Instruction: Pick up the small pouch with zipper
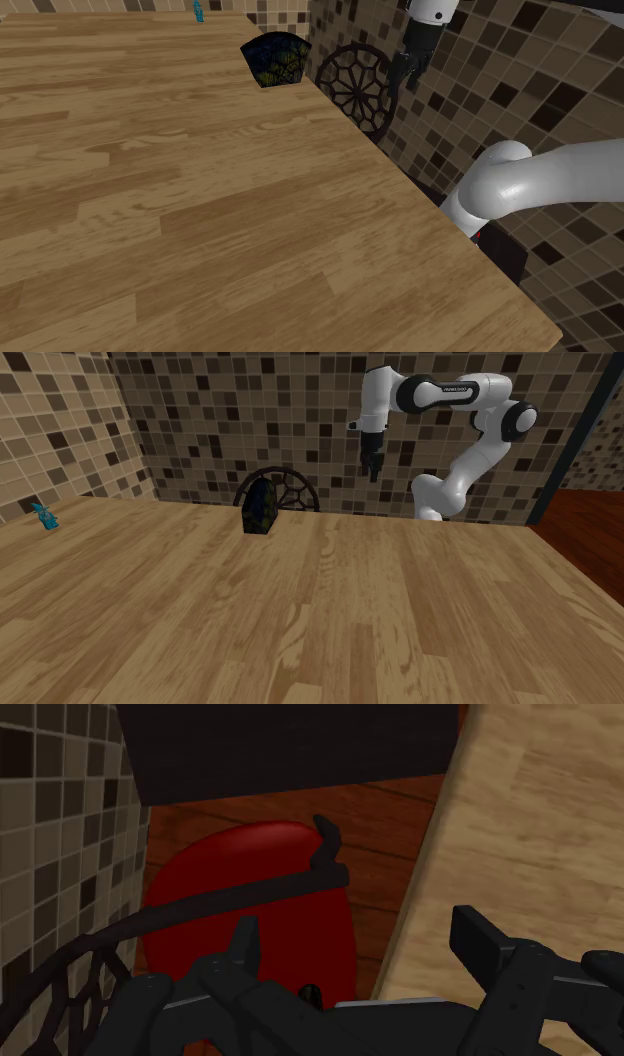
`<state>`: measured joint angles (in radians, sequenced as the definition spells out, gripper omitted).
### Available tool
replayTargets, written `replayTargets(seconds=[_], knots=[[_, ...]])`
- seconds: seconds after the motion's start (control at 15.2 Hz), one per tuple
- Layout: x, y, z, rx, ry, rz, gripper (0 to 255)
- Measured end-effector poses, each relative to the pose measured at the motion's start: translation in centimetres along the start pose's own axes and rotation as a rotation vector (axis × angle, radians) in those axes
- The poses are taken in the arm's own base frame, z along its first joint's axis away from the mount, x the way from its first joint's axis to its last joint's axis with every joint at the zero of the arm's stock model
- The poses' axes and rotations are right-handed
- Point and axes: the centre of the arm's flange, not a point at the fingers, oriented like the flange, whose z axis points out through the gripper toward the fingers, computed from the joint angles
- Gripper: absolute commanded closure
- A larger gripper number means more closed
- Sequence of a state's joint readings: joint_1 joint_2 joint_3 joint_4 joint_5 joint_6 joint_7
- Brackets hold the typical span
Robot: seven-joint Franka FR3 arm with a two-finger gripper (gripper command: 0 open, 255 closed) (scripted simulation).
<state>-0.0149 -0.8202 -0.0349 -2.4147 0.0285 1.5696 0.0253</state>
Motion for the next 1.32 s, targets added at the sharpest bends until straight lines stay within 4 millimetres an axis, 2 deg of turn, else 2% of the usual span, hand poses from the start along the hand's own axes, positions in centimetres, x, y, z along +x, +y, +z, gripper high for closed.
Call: replayTargets(seconds=[0.13, 0.26, 0.59, 0.99, 1.32], knots=[[0.5, 0.4, 0.0, 0.006, 0.005, -0.016, 0], [1.9, 1.4, 0.3, 0.026, 0.024, -0.075, 0], [7.6, 5.0, 0.4, 0.083, 0.083, -0.255, 0], [14.7, 7.8, 0.9, 0.151, 0.154, -0.477, 0], [20.9, 8.2, 0.8, 0.209, 0.213, -0.662, 0]])
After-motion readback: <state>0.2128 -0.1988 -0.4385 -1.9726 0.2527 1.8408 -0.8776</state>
